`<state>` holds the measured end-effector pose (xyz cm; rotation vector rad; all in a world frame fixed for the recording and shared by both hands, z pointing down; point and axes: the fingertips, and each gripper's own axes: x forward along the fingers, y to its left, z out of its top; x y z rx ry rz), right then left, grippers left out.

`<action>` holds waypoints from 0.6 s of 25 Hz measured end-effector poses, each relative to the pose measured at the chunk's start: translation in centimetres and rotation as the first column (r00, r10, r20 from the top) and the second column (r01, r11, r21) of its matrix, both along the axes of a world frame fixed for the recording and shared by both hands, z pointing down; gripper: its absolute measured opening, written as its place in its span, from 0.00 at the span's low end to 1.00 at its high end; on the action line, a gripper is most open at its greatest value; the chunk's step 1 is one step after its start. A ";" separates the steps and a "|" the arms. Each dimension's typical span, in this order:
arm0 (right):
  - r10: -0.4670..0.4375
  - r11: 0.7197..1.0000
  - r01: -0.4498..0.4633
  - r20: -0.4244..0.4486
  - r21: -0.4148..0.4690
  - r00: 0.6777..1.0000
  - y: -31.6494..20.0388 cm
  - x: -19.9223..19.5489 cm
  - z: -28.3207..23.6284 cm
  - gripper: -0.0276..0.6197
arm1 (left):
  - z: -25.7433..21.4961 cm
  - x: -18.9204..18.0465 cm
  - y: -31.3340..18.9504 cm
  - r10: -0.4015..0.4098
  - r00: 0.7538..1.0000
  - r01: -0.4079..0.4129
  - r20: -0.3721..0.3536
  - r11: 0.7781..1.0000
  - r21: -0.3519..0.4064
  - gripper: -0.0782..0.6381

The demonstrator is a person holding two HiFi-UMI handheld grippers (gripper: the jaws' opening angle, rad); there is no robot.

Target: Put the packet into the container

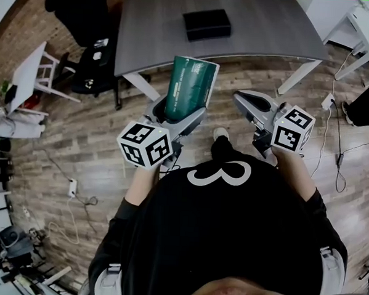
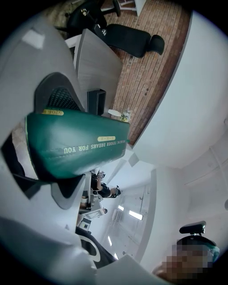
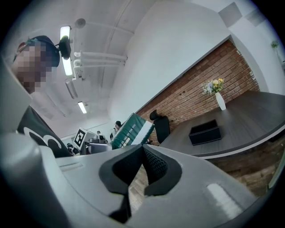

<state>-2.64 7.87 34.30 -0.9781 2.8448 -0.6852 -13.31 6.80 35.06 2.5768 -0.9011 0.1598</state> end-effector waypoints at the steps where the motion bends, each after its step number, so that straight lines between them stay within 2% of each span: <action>1: 0.003 1.000 -0.003 0.006 -0.003 1.000 -0.6 0.3 0.0 0.05 | 0.1 0.2 -0.5 -0.001 1.000 0.001 0.004 1.000 -0.001 0.73; 15: 0.014 1.000 -0.013 0.044 -0.016 0.999 -13.9 4.0 -0.6 0.05 | 0.9 3.6 -12.7 0.008 0.999 -0.007 0.040 0.999 -0.039 0.73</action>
